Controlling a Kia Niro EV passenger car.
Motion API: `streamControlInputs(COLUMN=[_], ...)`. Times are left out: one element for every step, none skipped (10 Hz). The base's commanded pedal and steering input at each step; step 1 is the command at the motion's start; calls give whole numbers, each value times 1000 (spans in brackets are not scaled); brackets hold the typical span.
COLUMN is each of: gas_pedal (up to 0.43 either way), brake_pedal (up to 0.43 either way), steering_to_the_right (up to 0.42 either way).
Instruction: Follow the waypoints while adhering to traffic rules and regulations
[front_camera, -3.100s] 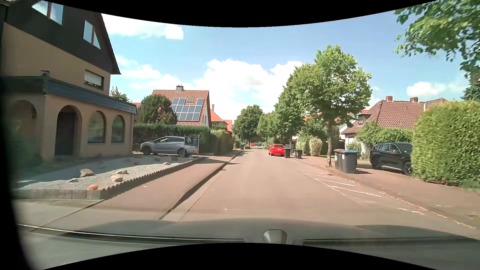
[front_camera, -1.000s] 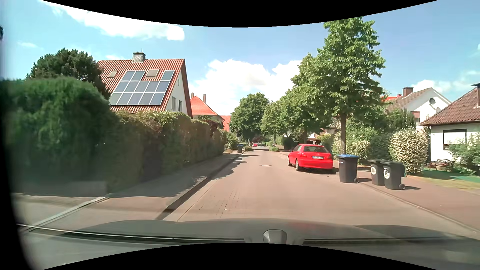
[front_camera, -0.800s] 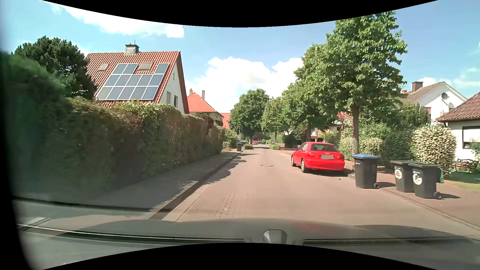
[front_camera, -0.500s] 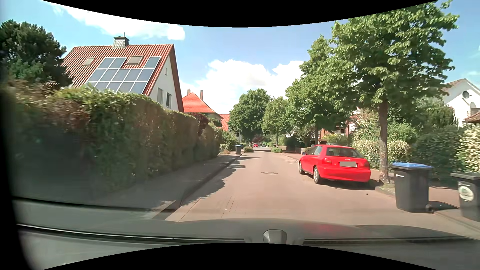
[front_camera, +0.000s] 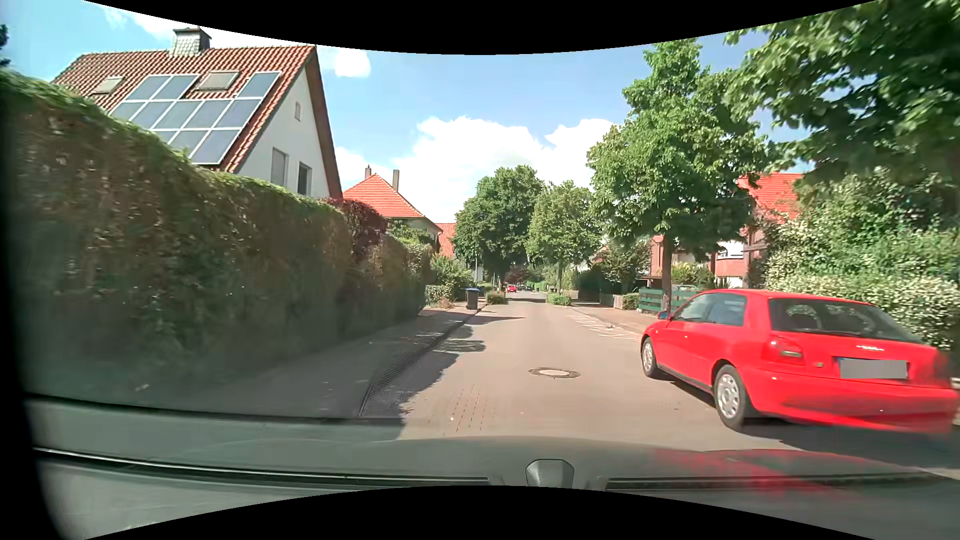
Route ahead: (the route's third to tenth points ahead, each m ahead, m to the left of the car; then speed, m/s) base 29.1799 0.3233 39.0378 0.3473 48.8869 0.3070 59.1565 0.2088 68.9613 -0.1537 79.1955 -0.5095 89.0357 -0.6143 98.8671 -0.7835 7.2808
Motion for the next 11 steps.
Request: streamControlInputs(gas_pedal=[110, 110, 110, 110, 110, 110, 110, 110, 98, 98, 110], brake_pedal=[6, 6, 6, 6, 6, 6, 6, 6, 6, 6, 6], steering_to_the_right=[5, 6, 8, 13, 18, 19, 19, 21, 23, 23, 22])
